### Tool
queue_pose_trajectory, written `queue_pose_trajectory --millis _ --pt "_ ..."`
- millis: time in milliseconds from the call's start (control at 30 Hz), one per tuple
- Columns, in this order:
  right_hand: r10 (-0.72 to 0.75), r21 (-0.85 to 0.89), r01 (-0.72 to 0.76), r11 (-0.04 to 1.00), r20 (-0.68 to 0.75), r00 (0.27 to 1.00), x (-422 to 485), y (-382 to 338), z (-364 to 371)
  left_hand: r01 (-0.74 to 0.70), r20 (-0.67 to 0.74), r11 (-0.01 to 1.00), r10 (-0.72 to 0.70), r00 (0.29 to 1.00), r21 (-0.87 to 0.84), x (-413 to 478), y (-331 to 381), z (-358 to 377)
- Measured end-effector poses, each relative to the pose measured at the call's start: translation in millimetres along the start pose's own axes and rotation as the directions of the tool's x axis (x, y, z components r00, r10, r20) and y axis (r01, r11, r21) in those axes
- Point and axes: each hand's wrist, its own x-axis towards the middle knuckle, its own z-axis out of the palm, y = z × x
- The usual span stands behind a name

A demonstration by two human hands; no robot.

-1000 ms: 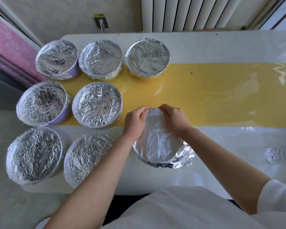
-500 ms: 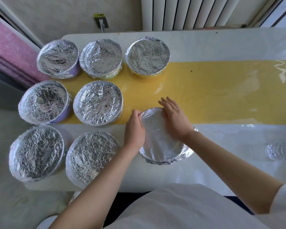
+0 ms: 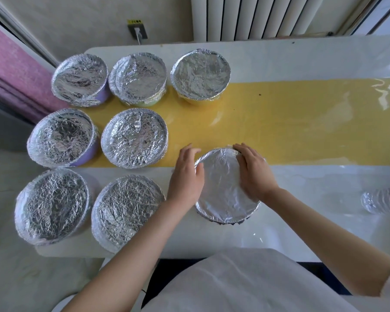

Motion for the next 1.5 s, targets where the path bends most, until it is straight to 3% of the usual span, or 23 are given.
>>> queue_pose_trajectory --millis 67,167,500,833,933,1133,1333,1500 --pt "0.026 0.046 -0.026 0.999 -0.011 1.000 1 -1 -2 -0.080 0.062 0.996 0.083 0.995 -0.047 16 3 9" --pt "0.059 0.109 -0.059 0.992 0.001 0.998 2 -3 -5 -0.083 0.125 0.992 0.094 0.988 -0.090 31 5 18" --pt "0.114 0.106 -0.116 0.988 0.026 0.993 6 -2 -4 0.013 0.047 0.998 -0.010 0.999 -0.059 41 2 29" --pt "0.053 0.064 -0.059 0.996 0.092 0.994 9 -2 -5 0.014 0.018 1.000 -0.014 1.000 -0.017 31 4 26" --pt "-0.005 0.024 0.003 1.000 0.112 0.994 7 0 -7 0.044 -0.035 0.999 -0.043 0.998 0.025 15 3 22" --pt "0.027 0.102 -0.031 0.994 0.036 0.999 0 -2 -7 0.091 -0.035 0.973 -0.085 0.996 0.214 -18 -5 11" --pt "0.167 0.237 -0.169 0.957 0.026 0.986 3 -5 -7 0.020 0.058 0.997 -0.016 0.998 -0.073 8 -3 18" --pt "0.177 0.255 -0.183 0.949 0.048 0.983 6 -2 -8 0.067 -0.046 0.981 -0.076 0.996 -0.183 15 -11 27"
